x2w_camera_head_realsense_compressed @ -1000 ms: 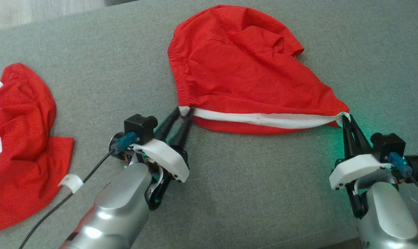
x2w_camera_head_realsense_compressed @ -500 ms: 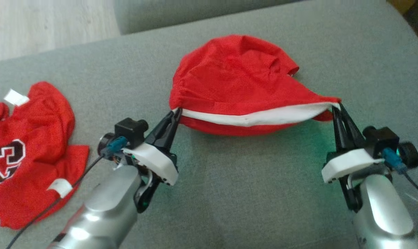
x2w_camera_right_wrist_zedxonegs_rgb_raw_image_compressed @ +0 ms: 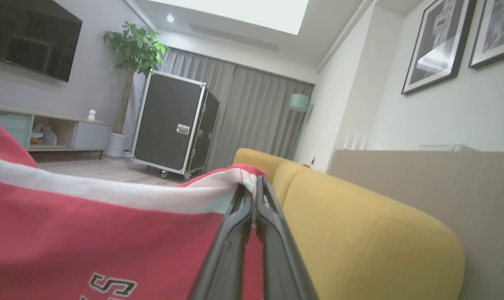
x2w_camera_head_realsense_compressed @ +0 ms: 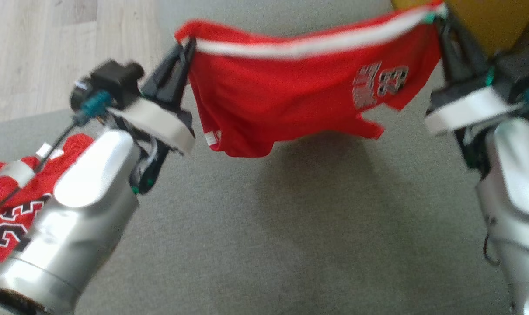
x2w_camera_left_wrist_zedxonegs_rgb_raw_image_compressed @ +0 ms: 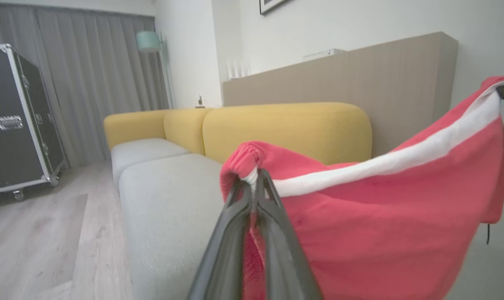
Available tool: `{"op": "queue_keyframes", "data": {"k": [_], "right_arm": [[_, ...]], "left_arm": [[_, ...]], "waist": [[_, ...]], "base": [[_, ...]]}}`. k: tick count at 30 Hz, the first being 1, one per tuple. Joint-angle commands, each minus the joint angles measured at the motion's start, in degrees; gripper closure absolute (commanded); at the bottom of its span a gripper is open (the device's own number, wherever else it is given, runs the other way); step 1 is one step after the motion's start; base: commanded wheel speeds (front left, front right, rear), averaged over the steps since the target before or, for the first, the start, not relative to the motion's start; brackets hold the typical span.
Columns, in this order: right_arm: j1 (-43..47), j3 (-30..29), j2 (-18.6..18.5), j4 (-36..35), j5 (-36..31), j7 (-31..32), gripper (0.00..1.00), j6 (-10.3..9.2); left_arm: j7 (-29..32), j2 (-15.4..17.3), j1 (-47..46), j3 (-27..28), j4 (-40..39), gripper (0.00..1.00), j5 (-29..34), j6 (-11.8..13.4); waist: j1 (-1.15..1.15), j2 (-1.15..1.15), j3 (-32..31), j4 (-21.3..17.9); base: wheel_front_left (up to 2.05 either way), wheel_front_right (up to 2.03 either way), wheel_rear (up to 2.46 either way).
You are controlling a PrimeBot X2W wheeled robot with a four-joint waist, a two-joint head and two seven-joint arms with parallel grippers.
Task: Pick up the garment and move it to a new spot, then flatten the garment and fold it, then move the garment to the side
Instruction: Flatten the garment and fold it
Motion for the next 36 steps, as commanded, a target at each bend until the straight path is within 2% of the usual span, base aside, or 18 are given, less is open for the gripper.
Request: {"op": "queue_keyframes", "data": {"k": [1,5,9,15,22,28,33,36], "right_arm": [[-3.6,1.5,-0.5,-1.7,1.1,0.5,1.0,0.36],[-6.1,5.5,-2.7,-0.8,2.4,3.2,1.0,0.36],[-7.2,4.3,-3.8,-0.9,1.8,2.4,1.0,0.36],[-4.1,5.6,-5.1,-1.3,2.6,5.6,1.0,0.36],[2.9,3.0,-7.5,-9.2,5.1,8.6,1.0,0.36],[10.1,-0.3,-9.1,-18.0,6.2,12.2,1.0,0.36],[12.9,-1.9,-9.1,-23.0,6.2,15.0,1.0,0.36],[12.0,-1.4,-9.3,-23.9,6.4,16.5,1.0,0.36]], "left_arm": [[-0.1,2.5,-4.7,3.0,-2.5,1.0,0.4,0.8],[-0.4,3.5,-5.7,4.3,-4.8,1.0,0.1,1.7],[-1.3,4.4,-4.6,5.8,-7.2,1.0,-0.6,3.0],[1.7,5.6,-0.4,4.5,-11.9,1.0,-2.4,2.7],[9.4,11.2,6.5,3.0,-23.7,1.0,-5.7,2.9],[12.7,16.2,12.4,4.8,-36.3,1.0,-8.6,7.1],[14.3,18.2,13.6,5.6,-40.8,1.0,-8.9,9.3],[15.7,18.0,11.8,5.1,-40.2,1.0,-8.3,9.5]], "waist": [[0.01,0.0,-0.9,0.0],[0.01,0.0,-2.3,0.1],[0.01,0.0,-3.4,0.2],[0.01,0.0,-5.0,0.7],[0.01,0.0,-6.0,0.7],[0.01,0.0,-6.0,0.3],[0.01,0.0,-5.2,0.0],[0.01,0.0,-4.1,-0.2]], "base": [[0.0,0.0,0.0],[0.0,0.0,0.0],[0.0,0.0,0.0],[0.0,0.0,0.0],[0.0,0.0,0.0],[0.0,0.0,0.0],[0.0,0.0,0.0],[0.0,0.0,0.0]]}}
